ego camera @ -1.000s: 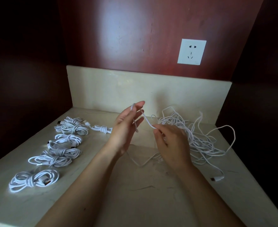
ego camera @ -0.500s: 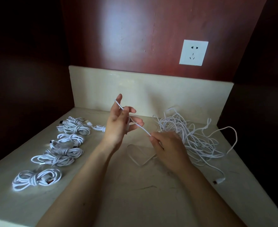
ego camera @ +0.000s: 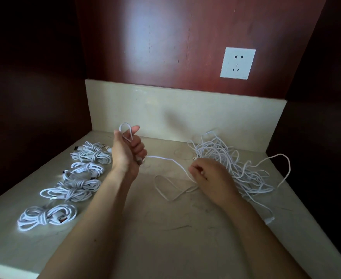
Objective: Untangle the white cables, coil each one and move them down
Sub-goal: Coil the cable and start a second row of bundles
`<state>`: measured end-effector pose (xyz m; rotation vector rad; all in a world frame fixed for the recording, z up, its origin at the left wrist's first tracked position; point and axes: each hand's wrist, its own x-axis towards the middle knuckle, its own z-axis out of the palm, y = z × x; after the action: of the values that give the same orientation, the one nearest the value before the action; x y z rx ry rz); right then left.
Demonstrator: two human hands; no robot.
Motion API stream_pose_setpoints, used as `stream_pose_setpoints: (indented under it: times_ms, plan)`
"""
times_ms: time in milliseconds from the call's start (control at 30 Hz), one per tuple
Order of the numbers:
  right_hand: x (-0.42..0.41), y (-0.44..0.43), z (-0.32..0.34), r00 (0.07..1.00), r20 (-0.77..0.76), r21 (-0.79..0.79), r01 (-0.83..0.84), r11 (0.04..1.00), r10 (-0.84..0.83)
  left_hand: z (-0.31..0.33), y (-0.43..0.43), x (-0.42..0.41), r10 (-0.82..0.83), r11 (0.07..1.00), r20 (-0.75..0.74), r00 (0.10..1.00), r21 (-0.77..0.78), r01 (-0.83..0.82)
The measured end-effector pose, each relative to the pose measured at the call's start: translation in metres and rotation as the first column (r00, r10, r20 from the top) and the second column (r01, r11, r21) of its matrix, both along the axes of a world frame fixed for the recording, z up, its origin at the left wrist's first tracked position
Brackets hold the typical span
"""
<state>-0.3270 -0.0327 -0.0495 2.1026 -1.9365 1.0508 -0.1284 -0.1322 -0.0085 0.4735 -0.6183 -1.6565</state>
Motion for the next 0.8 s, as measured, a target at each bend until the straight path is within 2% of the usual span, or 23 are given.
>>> stream_pose_setpoints:
  times_ms: [133,200,267,333,433,533,633,733,800]
  plan:
    - [0.012,0.004,-0.005,0.989,0.109,0.095,-0.112,0.989,0.101,0.0,0.009,-0.012,-0.127,0.99,-0.004,0.992,0.059,0.127]
    - [0.021,0.003,-0.009,0.984,0.108,0.169,-0.16,0.972,0.143,0.0,0.015,-0.016,-0.174,0.984,0.04,0.984,0.049,0.172]
    - [0.026,0.001,-0.012,0.981,0.085,0.156,-0.188,0.97,0.176,0.001,0.016,-0.018,-0.18,0.984,0.087,0.98,0.031,0.178]
    - [0.03,0.001,-0.01,0.971,0.148,0.093,-0.202,0.975,0.187,0.002,0.015,-0.016,-0.096,0.995,0.12,0.988,0.025,0.094]
    - [0.032,0.0,-0.007,0.908,0.354,-0.008,-0.235,0.972,0.223,0.003,0.012,-0.011,0.137,0.99,0.243,0.96,0.0,-0.141]
    - [0.035,0.0,-0.003,0.804,0.534,-0.062,-0.271,0.96,0.262,0.001,0.011,-0.012,0.181,0.98,0.42,0.889,-0.001,-0.199]
    - [0.038,0.003,0.003,0.734,0.609,-0.116,-0.292,0.949,0.3,-0.005,0.015,-0.023,0.012,0.998,0.626,0.78,0.038,-0.046]
    - [0.034,0.007,0.01,0.759,0.578,-0.163,-0.252,0.954,0.299,-0.008,0.024,-0.029,-0.31,0.949,0.571,0.761,0.133,0.286]
    - [0.028,0.008,0.011,0.827,0.504,-0.189,-0.176,0.966,0.249,-0.008,0.03,-0.029,-0.466,0.858,0.603,0.647,0.132,0.496]
